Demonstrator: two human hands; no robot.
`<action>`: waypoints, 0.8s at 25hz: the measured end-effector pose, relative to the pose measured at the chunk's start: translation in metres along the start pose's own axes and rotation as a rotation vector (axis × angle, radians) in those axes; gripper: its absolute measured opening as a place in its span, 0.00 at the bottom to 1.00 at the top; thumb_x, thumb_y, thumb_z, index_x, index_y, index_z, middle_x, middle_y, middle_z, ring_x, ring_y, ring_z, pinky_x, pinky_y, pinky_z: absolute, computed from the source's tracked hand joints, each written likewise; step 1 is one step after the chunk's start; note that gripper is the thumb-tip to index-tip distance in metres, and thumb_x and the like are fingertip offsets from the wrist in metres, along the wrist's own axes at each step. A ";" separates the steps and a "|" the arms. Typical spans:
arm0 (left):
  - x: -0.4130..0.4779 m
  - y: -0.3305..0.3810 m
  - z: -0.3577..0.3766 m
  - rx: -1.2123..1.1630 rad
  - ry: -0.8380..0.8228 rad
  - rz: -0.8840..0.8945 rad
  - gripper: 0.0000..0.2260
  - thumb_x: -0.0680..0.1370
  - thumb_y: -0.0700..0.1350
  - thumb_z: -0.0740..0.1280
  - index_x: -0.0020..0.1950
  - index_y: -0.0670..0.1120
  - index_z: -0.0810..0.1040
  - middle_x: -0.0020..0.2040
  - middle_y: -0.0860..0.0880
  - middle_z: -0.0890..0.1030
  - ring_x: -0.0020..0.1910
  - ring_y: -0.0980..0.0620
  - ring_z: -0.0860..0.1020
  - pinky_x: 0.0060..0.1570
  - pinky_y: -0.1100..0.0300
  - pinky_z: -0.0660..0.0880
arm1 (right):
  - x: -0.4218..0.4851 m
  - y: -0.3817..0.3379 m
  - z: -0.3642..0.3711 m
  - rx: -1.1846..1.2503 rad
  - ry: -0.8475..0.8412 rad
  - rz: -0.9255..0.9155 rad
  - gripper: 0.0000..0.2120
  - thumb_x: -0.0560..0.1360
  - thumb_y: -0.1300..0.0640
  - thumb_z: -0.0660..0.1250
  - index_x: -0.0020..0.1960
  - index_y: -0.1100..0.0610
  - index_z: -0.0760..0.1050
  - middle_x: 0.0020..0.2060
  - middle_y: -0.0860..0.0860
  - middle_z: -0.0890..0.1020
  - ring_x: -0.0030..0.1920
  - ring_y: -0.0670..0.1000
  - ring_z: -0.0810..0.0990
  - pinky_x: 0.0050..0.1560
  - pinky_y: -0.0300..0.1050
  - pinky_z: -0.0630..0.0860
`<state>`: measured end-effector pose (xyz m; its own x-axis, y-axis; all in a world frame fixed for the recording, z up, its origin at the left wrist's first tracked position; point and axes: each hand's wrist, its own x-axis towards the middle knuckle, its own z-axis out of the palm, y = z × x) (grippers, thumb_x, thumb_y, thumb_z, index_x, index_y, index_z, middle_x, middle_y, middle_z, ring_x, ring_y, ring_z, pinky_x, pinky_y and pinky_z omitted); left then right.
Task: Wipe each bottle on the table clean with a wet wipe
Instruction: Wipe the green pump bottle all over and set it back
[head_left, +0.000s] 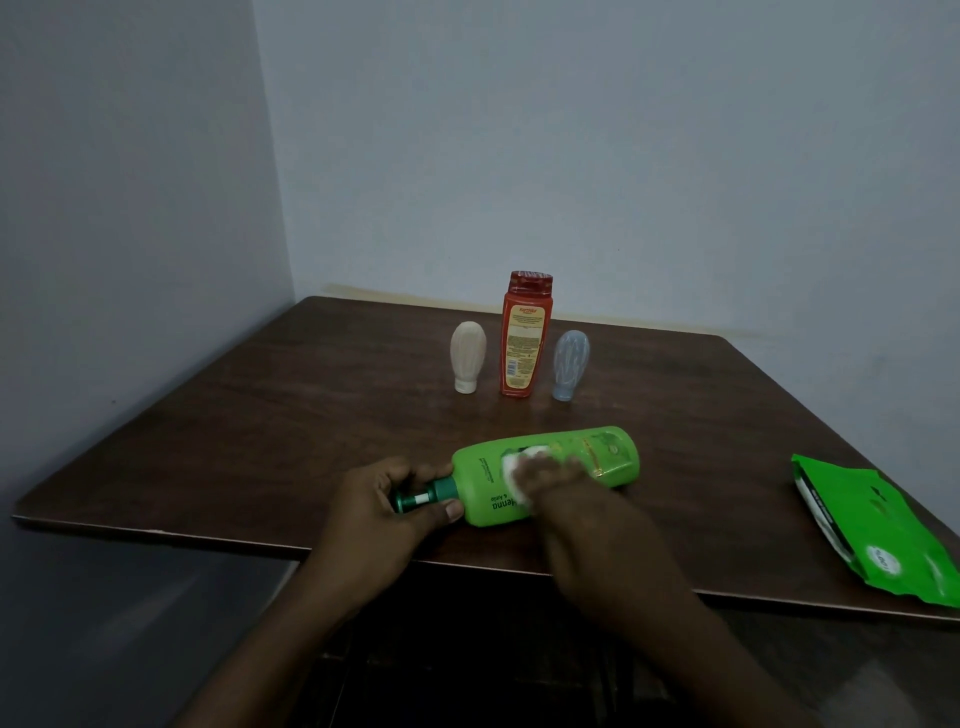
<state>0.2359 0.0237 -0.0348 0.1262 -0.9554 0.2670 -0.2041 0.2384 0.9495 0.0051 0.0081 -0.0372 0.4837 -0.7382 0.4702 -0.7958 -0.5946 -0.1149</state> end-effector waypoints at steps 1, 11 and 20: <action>0.001 -0.002 -0.001 0.015 0.003 -0.004 0.11 0.69 0.34 0.80 0.48 0.46 0.87 0.45 0.53 0.89 0.43 0.59 0.85 0.42 0.68 0.79 | 0.006 0.016 -0.006 -0.023 0.021 0.135 0.28 0.76 0.60 0.60 0.76 0.52 0.65 0.73 0.52 0.70 0.74 0.52 0.68 0.74 0.51 0.64; 0.004 -0.007 -0.002 0.061 0.026 0.005 0.09 0.68 0.35 0.81 0.45 0.42 0.86 0.43 0.49 0.88 0.41 0.56 0.85 0.39 0.65 0.78 | 0.028 -0.050 -0.011 0.051 -0.105 -0.087 0.26 0.78 0.59 0.56 0.76 0.56 0.64 0.75 0.53 0.68 0.76 0.49 0.63 0.78 0.47 0.54; 0.001 -0.004 -0.002 0.008 -0.003 -0.007 0.11 0.68 0.35 0.81 0.40 0.48 0.84 0.48 0.51 0.89 0.49 0.54 0.86 0.49 0.58 0.82 | 0.038 0.042 -0.031 -0.129 0.003 0.433 0.16 0.79 0.56 0.59 0.65 0.50 0.76 0.62 0.52 0.81 0.61 0.57 0.79 0.65 0.51 0.72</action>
<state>0.2393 0.0221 -0.0384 0.1248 -0.9575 0.2602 -0.2106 0.2307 0.9500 -0.0217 -0.0351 0.0031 0.0955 -0.9089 0.4059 -0.9636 -0.1868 -0.1914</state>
